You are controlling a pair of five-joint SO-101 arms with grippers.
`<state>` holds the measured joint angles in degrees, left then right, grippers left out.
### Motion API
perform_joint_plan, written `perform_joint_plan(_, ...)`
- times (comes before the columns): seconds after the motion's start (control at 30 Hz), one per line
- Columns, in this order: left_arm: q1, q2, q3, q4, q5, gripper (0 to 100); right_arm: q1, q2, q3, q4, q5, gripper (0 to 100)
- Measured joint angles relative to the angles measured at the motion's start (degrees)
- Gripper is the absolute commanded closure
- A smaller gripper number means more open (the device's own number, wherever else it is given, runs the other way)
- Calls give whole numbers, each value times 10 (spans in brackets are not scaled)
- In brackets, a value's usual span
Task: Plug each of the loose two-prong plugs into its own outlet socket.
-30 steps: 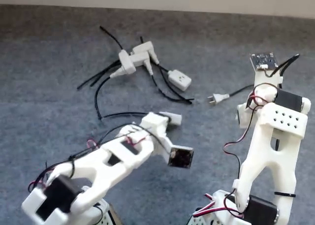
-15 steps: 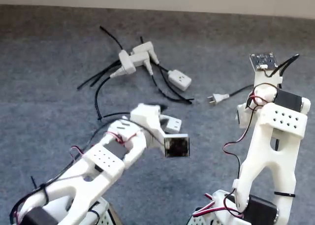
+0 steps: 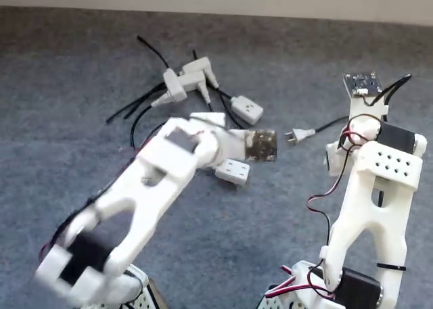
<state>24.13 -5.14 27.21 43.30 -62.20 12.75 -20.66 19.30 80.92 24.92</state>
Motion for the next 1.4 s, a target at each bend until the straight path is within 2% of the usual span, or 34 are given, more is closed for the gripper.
perform_joint_plan(0.17,18,182,-262,289,-76,842,0,0,0,0,0,962)
perform_joint_plan(0.23,33,235,-351,367,-84,842,0,0,0,0,0,962)
perform_joint_plan(0.3,41,282,-423,401,-88,842,0,0,0,0,0,962)
perform_joint_plan(0.43,45,359,-505,419,-88,840,0,0,0,0,0,962)
perform_joint_plan(0.7,50,424,-534,425,-88,838,0,0,0,0,0,962)
perform_joint_plan(0.8,50,429,-535,425,-88,835,0,0,0,0,0,962)
perform_joint_plan(0.93,50,438,-543,443,-88,780,0,0,0,0,0,962)
perform_joint_plan(1.03,53,434,-536,476,-88,776,0,0,0,0,0,962)
perform_joint_plan(1.4,54,395,-535,484,-67,779,0,0,0,0,0,962)
